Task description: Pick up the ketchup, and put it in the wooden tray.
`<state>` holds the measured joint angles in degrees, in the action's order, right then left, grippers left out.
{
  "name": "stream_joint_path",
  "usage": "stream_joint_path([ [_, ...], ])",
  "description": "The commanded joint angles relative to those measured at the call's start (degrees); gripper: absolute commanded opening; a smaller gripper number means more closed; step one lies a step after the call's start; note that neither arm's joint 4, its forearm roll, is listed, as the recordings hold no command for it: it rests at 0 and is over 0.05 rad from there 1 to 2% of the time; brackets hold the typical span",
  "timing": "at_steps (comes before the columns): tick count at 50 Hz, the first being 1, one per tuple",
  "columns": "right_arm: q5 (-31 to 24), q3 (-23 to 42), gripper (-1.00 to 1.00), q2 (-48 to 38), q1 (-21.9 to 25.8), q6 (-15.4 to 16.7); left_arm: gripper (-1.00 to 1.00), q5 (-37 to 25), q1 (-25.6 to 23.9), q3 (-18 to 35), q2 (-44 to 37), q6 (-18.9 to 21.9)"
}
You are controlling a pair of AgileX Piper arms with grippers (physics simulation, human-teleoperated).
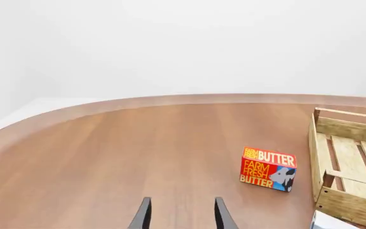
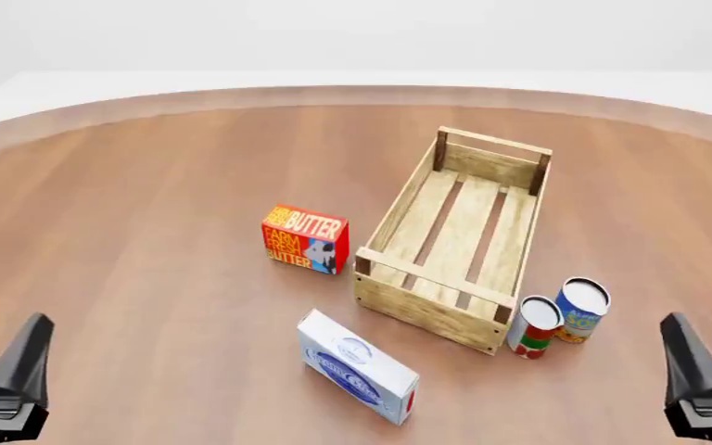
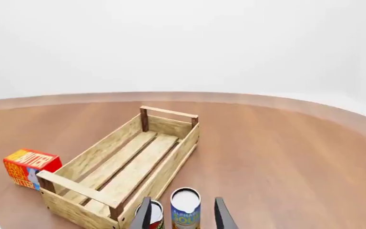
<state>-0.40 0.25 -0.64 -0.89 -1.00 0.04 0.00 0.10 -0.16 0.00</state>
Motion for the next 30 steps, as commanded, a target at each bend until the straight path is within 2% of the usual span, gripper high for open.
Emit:
stream_joint_path([
  [1, -2.93, 2.41, 1.00, -1.56, -1.58, -1.39, 1.00, 0.06, 0.00, 0.15, -0.25, 0.00],
  [2, -2.06, 2.64, 1.00, -3.44, -1.67, -0.12, 1.00, 0.06, 0.00, 0.15, -0.25, 0.00],
  [3, -1.98, 3.32, 1.00, -3.07, 1.48, -0.45, 1.00, 0.06, 0.00, 0.15, -0.25, 0.00],
  [4, -1.56, 4.09, 1.00, -4.32, 2.26, -0.42, 1.00, 0.06, 0.00, 0.15, -0.25, 0.00],
  [6, 1.92, 5.66, 1.00, -12.00, 2.28, 0.98, 1.00, 0.06, 0.00, 0.15, -0.25, 0.00],
  [7, 2.18, 5.64, 1.00, -12.24, 2.28, 0.98, 1.00, 0.06, 0.00, 0.15, -0.25, 0.00],
  [8, 1.26, 7.71, 1.00, -12.64, 3.78, 2.43, 1.00, 0.06, 0.00, 0.15, -0.25, 0.00],
  [10, 3.59, 8.93, 1.00, -19.67, 5.81, 3.90, 1.00, 0.06, 0.00, 0.15, -0.25, 0.00],
  [12, 3.52, 9.82, 1.00, -19.92, 6.87, 4.00, 1.00, 0.06, 0.00, 0.15, -0.25, 0.00],
  [14, 4.05, 11.20, 1.00, -22.44, 11.25, 2.59, 1.00, 0.06, 0.00, 0.15, -0.25, 0.00],
  [15, 5.00, 11.95, 1.00, -25.61, 11.10, 3.84, 1.00, 0.06, 0.00, 0.15, -0.25, 0.00],
  [18, 5.86, 13.58, 1.00, -28.46, 14.59, 1.93, 1.00, 0.06, 0.00, 0.15, -0.25, 0.00],
  [21, 7.33, 14.45, 1.00, -34.15, 14.48, 3.37, 1.00, 0.06, 0.00, 0.15, -0.25, 0.00],
  [22, 6.96, 14.77, 1.00, -33.11, 15.07, 3.43, 1.00, 0.06, 0.00, 0.15, -0.25, 0.00],
  [24, 7.37, 16.03, 1.00, -36.57, 16.46, 3.11, 1.00, 0.06, 0.00, 0.15, -0.25, 0.00],
  [28, 5.69, 18.48, 1.00, -40.33, 18.14, 5.22, 1.00, 0.06, 0.00, 0.15, -0.25, 0.00],
  [30, 4.65, 20.19, 1.00, -41.94, 20.28, 4.17, 1.00, 0.06, 0.00, 0.15, -0.25, 0.00],
])
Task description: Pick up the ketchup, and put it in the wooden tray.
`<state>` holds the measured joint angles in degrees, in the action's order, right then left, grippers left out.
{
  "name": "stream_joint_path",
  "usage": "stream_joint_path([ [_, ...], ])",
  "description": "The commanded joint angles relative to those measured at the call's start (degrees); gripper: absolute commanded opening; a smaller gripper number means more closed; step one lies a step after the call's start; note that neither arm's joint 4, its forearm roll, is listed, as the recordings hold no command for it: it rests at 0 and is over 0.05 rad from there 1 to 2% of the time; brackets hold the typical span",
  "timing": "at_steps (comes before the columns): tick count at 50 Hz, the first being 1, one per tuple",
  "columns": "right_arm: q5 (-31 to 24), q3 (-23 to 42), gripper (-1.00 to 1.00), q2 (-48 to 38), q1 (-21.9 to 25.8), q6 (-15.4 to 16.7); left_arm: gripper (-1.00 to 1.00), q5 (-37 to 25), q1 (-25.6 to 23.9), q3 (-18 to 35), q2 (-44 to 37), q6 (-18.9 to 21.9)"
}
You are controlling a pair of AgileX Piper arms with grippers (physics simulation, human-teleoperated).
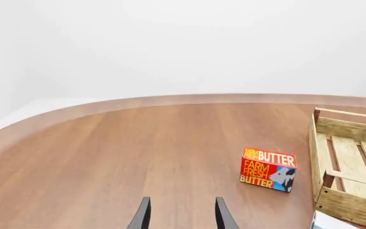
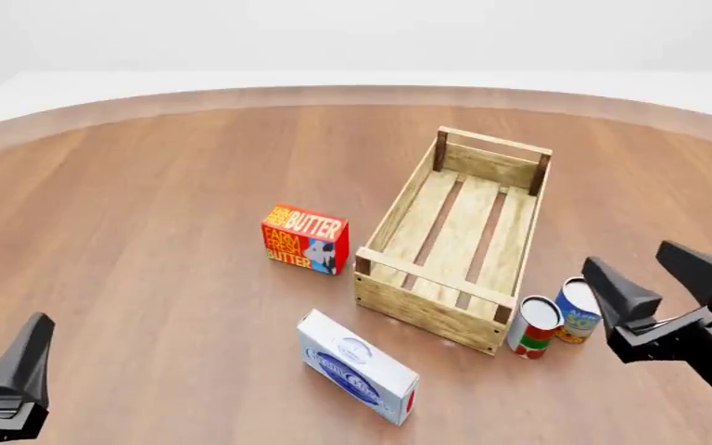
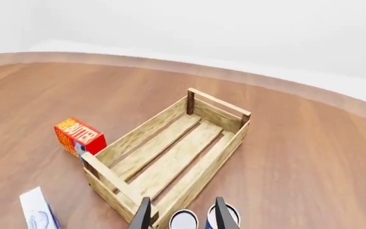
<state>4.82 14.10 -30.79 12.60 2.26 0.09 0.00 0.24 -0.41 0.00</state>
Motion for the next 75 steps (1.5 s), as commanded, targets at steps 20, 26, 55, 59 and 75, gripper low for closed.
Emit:
stream_joint_path([
  [20, -1.62, 17.44, 1.00, -25.87, 23.08, -1.08, 1.00, 0.00, 0.00, 0.01, -0.01, 0.00],
  [26, 0.77, 19.75, 1.00, -30.72, 28.62, -2.84, 1.00, 0.00, 0.00, 0.01, -0.01, 0.00],
  [55, 4.98, 27.58, 1.00, -44.91, 47.53, -7.80, 1.00, 0.00, 0.00, 0.01, -0.01, 0.00],
  [59, 4.14, 28.89, 1.00, -46.52, 49.03, -7.56, 1.00, 0.00, 0.00, 0.01, -0.01, 0.00],
  [75, 6.54, 31.72, 1.00, -53.39, 54.91, -8.31, 1.00, 0.00, 0.00, 0.01, -0.01, 0.00],
])
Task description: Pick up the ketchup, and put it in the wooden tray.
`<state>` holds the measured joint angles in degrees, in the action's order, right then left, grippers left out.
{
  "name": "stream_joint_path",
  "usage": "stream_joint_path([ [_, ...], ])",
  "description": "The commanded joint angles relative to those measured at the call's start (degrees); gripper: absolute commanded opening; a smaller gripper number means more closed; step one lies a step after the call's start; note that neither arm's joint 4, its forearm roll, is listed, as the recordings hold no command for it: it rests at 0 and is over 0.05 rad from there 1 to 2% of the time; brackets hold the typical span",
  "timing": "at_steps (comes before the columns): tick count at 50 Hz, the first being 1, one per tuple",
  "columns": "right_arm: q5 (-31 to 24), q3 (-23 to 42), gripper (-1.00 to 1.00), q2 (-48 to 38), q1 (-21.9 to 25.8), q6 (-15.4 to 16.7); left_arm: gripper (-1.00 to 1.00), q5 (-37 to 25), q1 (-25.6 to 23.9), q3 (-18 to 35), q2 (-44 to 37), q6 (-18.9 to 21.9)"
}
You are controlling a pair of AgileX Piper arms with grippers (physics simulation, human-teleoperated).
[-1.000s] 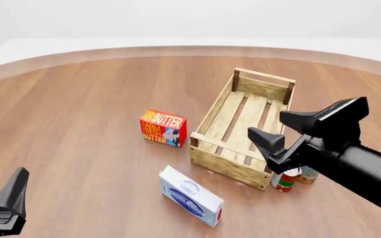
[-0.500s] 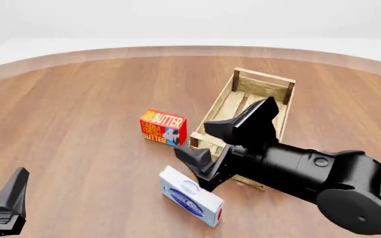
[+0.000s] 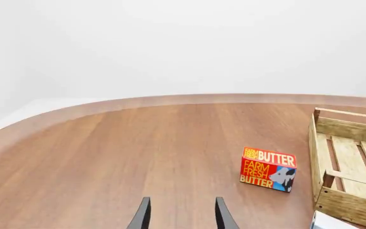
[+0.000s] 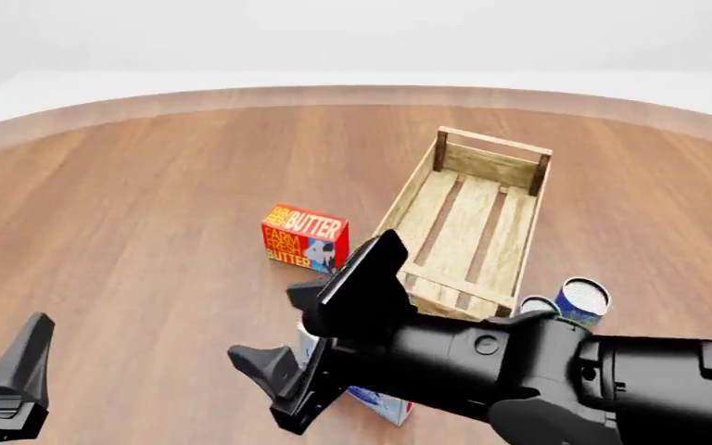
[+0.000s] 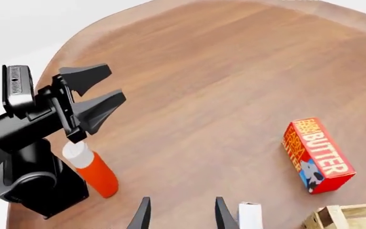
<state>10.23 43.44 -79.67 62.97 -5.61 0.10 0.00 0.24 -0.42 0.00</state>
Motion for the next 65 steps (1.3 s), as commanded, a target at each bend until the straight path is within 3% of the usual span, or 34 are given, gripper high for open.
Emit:
stream_joint_path([
  [1, 1.17, 2.66, 1.00, -5.18, 4.66, -0.03, 1.00, 0.00, 0.00, 0.00, 0.00, 0.00],
  [24, 3.00, 7.56, 1.00, -14.21, 12.57, -2.90, 1.00, 0.00, 0.00, 0.00, 0.00, 0.00],
  [38, 3.65, 9.56, 1.00, -18.06, 14.73, -3.37, 1.00, 0.00, 0.00, 0.00, 0.00, 0.00],
  [65, -3.26, 18.30, 1.00, -25.32, 16.35, 3.21, 1.00, 0.00, 0.00, 0.00, 0.00, 0.00],
])
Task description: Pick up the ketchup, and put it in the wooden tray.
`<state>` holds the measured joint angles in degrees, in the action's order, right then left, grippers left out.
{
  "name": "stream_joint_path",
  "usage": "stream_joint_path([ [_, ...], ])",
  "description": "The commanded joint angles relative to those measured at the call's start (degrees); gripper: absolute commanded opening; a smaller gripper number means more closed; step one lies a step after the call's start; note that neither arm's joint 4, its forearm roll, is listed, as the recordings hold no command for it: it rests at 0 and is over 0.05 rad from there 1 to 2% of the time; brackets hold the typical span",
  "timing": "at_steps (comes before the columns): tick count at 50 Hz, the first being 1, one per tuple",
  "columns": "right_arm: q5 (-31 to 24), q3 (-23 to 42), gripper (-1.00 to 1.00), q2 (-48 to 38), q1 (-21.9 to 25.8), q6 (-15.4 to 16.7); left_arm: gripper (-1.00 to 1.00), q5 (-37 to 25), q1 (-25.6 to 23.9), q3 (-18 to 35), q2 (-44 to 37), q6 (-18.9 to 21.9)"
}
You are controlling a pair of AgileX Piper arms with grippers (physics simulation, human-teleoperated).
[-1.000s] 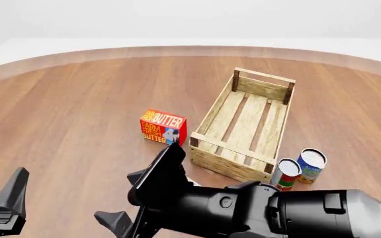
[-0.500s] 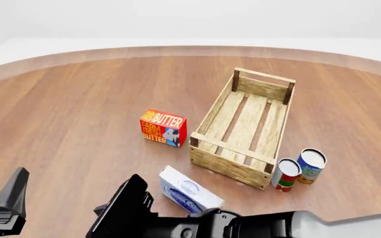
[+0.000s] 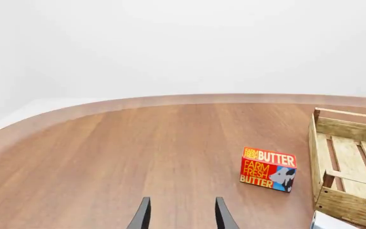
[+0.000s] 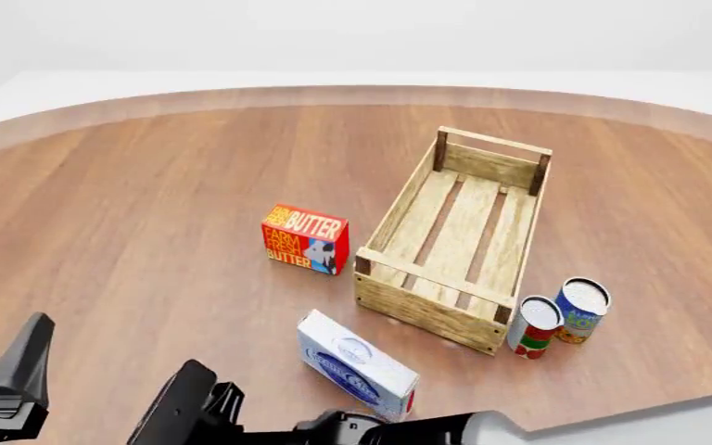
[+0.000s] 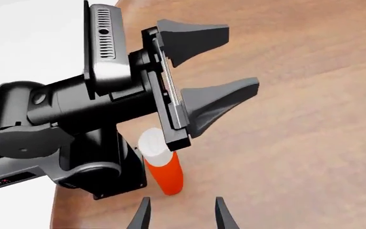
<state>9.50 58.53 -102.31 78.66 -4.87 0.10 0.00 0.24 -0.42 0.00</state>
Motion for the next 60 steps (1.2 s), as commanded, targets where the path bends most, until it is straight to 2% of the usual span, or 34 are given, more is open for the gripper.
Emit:
stream_joint_path([
  [1, -2.73, 3.43, 1.00, -2.85, 0.63, 2.69, 1.00, 0.00, 0.00, 0.00, 0.00, 0.00],
  [7, -4.33, 5.24, 1.00, -4.33, -0.04, 5.14, 1.00, 0.00, 0.00, 0.00, 0.00, 0.00],
  [21, -5.47, 8.20, 1.00, -7.91, -0.39, 8.42, 1.00, 0.00, 0.00, 0.00, 0.00, 0.00],
  [60, -7.51, 13.96, 1.00, -13.15, 2.48, 11.59, 1.00, 0.00, 0.00, 0.00, 0.00, 0.00],
])
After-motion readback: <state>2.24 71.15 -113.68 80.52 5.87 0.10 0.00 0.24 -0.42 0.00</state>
